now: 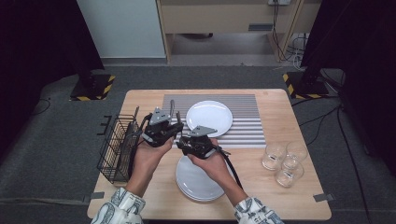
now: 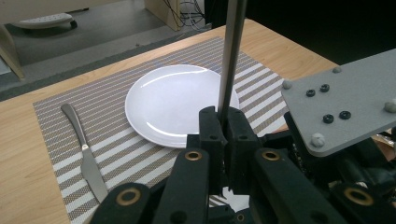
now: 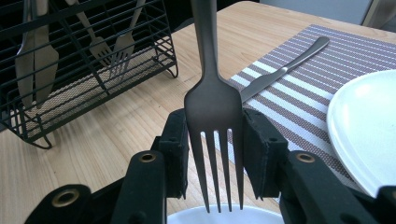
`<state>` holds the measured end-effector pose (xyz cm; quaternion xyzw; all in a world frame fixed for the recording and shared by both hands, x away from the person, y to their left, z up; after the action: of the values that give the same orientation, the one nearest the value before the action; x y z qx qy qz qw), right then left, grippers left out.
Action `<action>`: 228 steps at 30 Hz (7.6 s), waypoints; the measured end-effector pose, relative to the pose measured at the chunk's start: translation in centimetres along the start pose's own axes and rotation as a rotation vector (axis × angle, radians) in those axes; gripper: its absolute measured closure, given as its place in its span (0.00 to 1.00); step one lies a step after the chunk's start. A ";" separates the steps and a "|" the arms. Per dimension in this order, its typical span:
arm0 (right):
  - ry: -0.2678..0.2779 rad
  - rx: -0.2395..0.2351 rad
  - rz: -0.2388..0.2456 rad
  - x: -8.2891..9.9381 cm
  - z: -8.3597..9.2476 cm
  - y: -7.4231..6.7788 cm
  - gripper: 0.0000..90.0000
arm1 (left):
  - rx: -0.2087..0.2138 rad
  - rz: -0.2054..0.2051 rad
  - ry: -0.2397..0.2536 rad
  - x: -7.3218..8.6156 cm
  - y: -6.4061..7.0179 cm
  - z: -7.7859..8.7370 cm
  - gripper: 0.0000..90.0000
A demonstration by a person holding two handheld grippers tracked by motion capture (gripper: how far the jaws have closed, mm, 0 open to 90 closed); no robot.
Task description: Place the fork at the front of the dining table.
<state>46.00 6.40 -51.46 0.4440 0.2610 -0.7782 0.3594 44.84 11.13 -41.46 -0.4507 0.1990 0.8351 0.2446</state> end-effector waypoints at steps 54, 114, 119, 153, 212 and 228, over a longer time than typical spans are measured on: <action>-0.022 0.033 0.049 1.0 1.7 0.6 0.75 | -0.029 0.023 0.004 0.5 -1.3 -0.7 0.88; -0.033 0.045 0.083 1.6 2.5 0.6 0.76 | -0.100 0.095 0.008 1.5 -3.3 -1.8 0.69; -0.034 0.046 0.085 1.7 2.5 0.6 0.76 | -0.102 0.100 0.005 1.6 -3.4 -1.9 0.69; -0.036 0.053 0.093 1.9 3.2 1.0 0.76 | -0.108 0.111 -0.001 2.2 -3.5 -2.4 0.62; -0.037 0.140 0.042 2.7 4.1 4.4 0.76 | -0.080 0.122 0.006 4.7 -3.3 -4.2 0.14; -0.029 0.200 0.001 2.8 4.9 6.9 0.76 | -0.059 0.126 -0.011 6.1 -3.7 -5.0 0.13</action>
<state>47.97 -2.24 -52.21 0.4667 0.1763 -0.8064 0.3175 47.40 12.66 -49.64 -0.4398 0.2009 0.8568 0.1790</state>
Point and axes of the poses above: each handheld gripper's, and its own axes: z roughly backward along the jaws, x roughly out of its underside, y roughly to its right, the point moved 9 cm from there along -z, roughly forward along the jaws, and after that the axes turned 4 degrees about z, right-handed, at the moved point
